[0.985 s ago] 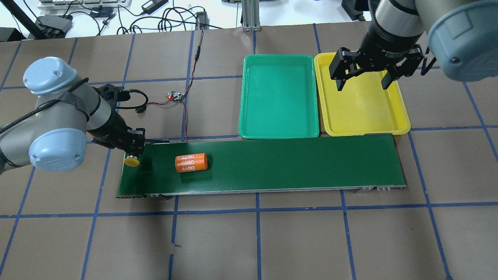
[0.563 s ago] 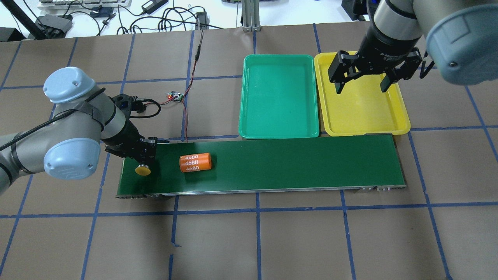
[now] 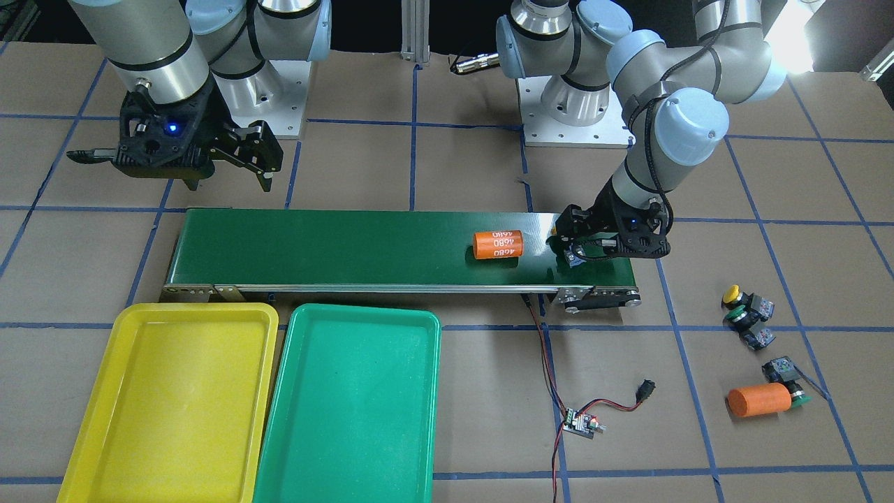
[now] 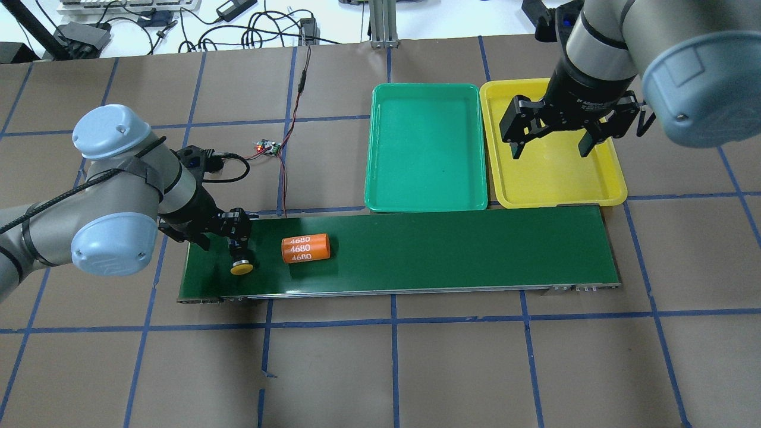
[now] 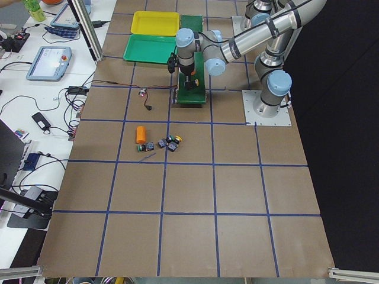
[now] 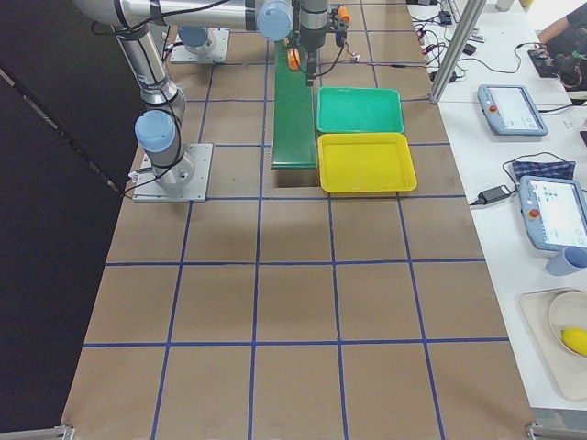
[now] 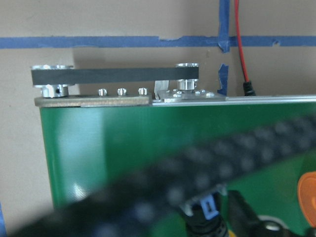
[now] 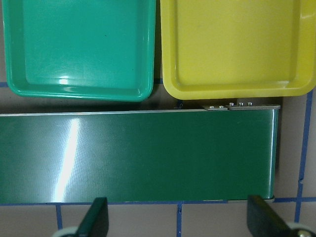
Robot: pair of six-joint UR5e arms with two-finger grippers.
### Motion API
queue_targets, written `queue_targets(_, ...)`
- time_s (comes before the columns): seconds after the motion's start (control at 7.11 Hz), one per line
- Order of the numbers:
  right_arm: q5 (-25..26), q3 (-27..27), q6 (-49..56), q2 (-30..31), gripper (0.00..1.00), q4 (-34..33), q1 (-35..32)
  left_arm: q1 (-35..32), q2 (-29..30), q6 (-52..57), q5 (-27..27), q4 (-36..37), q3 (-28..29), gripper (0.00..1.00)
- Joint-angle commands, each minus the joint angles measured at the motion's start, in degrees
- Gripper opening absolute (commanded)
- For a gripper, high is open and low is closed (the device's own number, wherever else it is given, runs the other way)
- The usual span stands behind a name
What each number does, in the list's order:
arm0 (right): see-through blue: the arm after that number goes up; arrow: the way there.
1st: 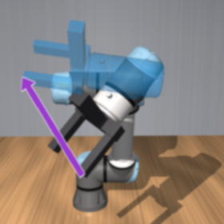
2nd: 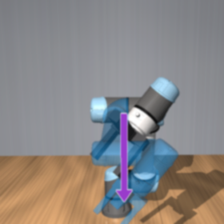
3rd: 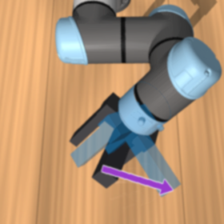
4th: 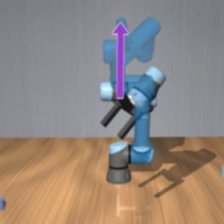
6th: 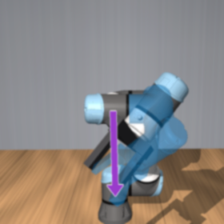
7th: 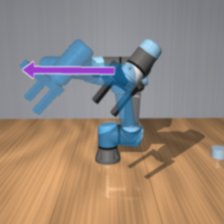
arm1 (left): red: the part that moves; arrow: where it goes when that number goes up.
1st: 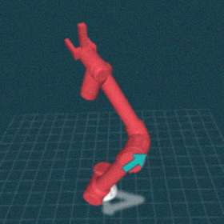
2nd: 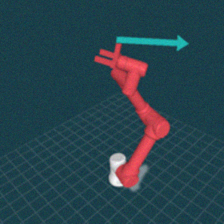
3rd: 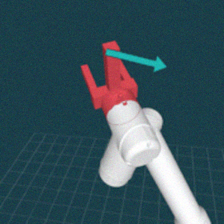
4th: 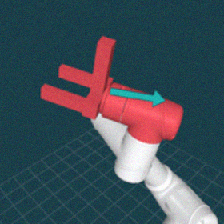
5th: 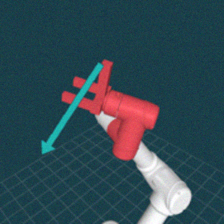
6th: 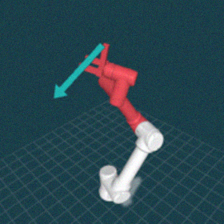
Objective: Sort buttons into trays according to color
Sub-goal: 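Place the yellow-capped button on the conveyor belt with the left gripper, then return the left gripper and grasp another yellow-capped button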
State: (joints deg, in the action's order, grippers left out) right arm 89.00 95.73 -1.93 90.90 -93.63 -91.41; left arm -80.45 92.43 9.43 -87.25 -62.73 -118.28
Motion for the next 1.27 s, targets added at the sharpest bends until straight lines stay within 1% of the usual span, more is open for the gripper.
queue_targets(0.0,0.5,0.6,0.3,0.1,1.0,-0.2,0.0,2.2,1.0,1.1,-0.8,-6.1,7.4,1.0)
queue_targets(0.14,0.7,0.3,0.5,0.0,1.0,-0.2,0.1,6.8,2.5,3.5,-1.0,-6.2,9.1,1.0)
queue_targets(0.28,0.7,0.5,0.6,0.2,1.0,-0.2,0.1,12.8,4.3,11.8,-1.9,-5.5,9.0,1.0)
queue_targets(0.56,0.9,0.6,0.8,0.9,1.0,0.1,0.1,24.8,8.5,29.5,-1.7,-4.6,9.6,1.0)
queue_targets(0.7,0.9,0.6,0.7,0.9,1.0,-0.1,0.1,29.7,11.5,39.5,-1.7,0.9,9.6,1.0)
queue_targets(0.84,0.9,0.6,0.7,0.9,1.0,-0.1,0.1,31.2,14.2,50.1,-1.8,3.6,9.7,1.0)
queue_targets(0.98,0.9,0.6,0.7,0.9,1.0,-0.1,0.0,31.3,16.2,60.2,-1.7,7.2,9.7,1.0)
queue_targets(1.13,1.0,0.6,0.8,0.9,1.0,0.1,0.1,31.3,17.8,64.1,-1.3,8.4,9.8,1.0)
